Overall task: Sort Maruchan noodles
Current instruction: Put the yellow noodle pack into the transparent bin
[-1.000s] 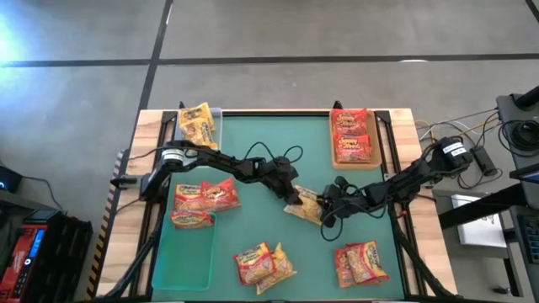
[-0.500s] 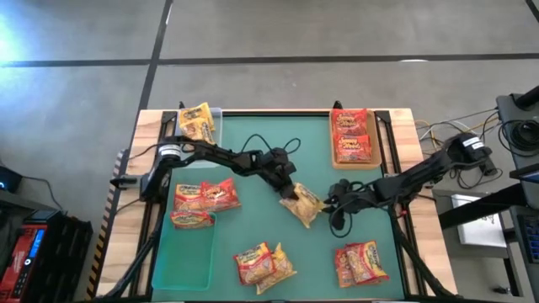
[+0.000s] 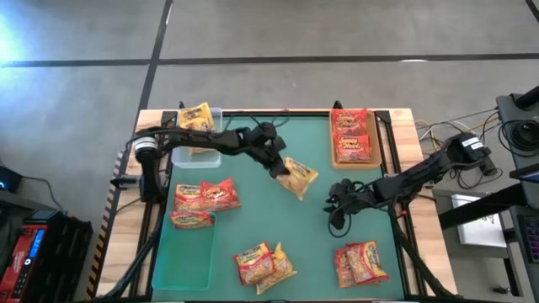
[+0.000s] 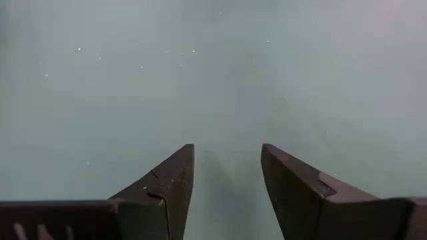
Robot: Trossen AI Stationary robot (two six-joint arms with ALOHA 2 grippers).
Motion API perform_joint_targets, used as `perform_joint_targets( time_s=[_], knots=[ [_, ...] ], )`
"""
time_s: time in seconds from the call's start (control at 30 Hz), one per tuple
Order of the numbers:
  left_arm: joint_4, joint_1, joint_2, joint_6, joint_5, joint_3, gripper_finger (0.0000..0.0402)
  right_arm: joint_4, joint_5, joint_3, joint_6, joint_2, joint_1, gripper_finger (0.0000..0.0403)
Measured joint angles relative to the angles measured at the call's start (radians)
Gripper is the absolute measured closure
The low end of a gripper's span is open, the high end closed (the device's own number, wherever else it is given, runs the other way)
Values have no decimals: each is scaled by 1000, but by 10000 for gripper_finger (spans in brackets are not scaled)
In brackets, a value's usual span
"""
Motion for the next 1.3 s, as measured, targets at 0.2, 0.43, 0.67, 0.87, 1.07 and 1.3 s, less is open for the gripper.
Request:
perform_joint_targets(
  time_s=[0.2,0.43,0.67,0.87,1.07,1.3],
  knots=[
    [-244,89,-143,121,-93,0,401,8,7,0,11,31,0,236],
    [-465,195,-334,225,-204,0,401,20,56,2,70,56,0,239],
    [-745,311,-532,304,-454,0,401,24,107,1,94,58,0,244],
    [-965,379,-627,283,-664,0,402,31,127,0,88,59,-1,247],
    [-1063,398,-619,264,-697,-1,402,36,137,0,85,59,0,246],
    [-1093,399,-537,309,-700,-2,401,37,136,0,86,59,0,250]
  ],
)
